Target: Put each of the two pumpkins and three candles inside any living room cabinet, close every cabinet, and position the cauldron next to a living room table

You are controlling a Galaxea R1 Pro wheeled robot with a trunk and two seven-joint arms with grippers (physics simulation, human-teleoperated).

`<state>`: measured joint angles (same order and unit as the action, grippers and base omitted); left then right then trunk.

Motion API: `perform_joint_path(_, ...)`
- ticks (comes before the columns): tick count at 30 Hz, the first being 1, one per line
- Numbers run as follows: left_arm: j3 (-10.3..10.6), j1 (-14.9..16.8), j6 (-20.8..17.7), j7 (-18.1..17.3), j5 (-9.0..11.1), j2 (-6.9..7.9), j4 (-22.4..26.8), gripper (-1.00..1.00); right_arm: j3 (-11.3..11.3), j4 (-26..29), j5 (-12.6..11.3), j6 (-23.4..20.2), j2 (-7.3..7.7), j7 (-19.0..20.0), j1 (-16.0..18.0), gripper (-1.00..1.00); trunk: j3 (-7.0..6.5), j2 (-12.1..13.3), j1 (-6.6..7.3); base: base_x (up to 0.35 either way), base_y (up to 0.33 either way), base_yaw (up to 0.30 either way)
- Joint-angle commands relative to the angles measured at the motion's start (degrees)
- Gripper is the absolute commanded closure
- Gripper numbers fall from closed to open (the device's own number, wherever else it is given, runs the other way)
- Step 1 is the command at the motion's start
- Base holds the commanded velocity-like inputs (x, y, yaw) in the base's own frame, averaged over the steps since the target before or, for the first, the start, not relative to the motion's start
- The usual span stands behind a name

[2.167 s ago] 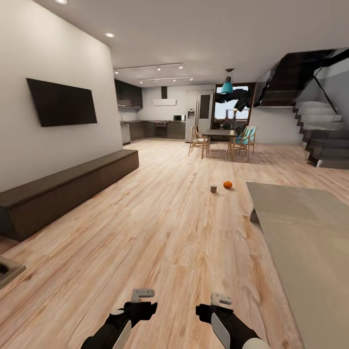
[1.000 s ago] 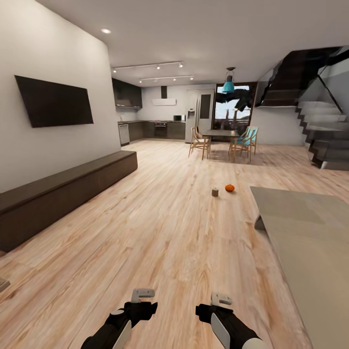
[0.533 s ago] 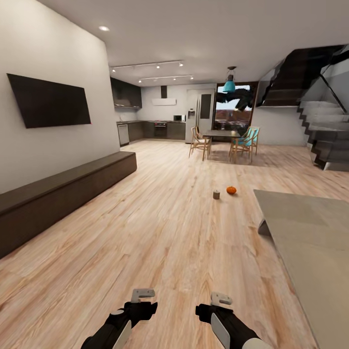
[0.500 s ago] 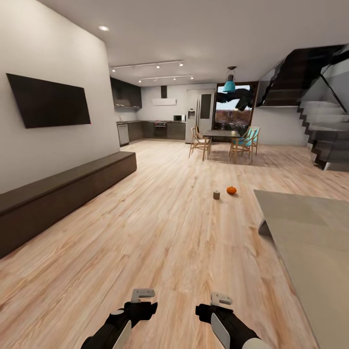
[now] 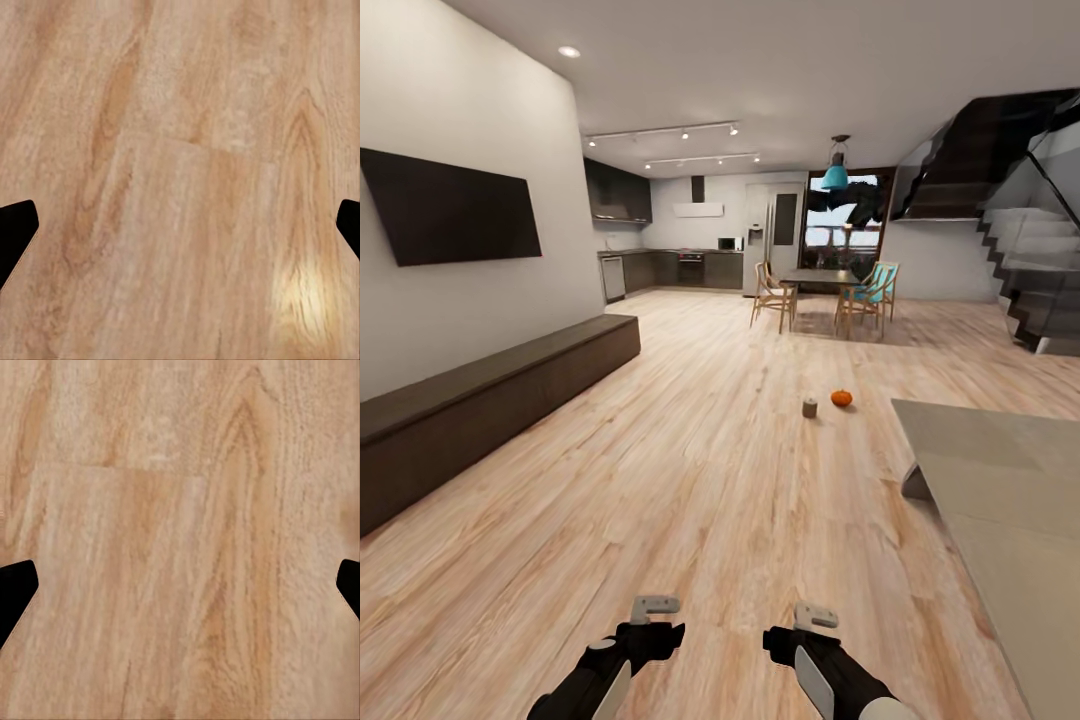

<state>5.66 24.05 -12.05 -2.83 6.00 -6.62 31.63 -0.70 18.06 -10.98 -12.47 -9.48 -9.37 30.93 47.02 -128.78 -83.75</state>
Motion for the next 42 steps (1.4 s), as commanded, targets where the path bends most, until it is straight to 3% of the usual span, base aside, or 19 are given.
perform_joint_path(1, 0.1, 0.0, -0.3, 0.0, 0.6, 0.03, 0.1, -1.0, -0.1, 0.1, -0.5, -0.2, -0.01, -0.3, 0.0, -1.0, 0.06, 0.0, -0.01, 0.23, 0.0, 0.0)
perform_joint_path(42, 0.1, 0.0, -0.3, 0.0, 0.7, 0.03, -0.3, -1.0, -0.1, 0.1, -0.5, 0.3, 0.0, 0.0, 0.0, -1.0, 0.06, 0.0, -0.01, 0.286, 0.0, 0.0)
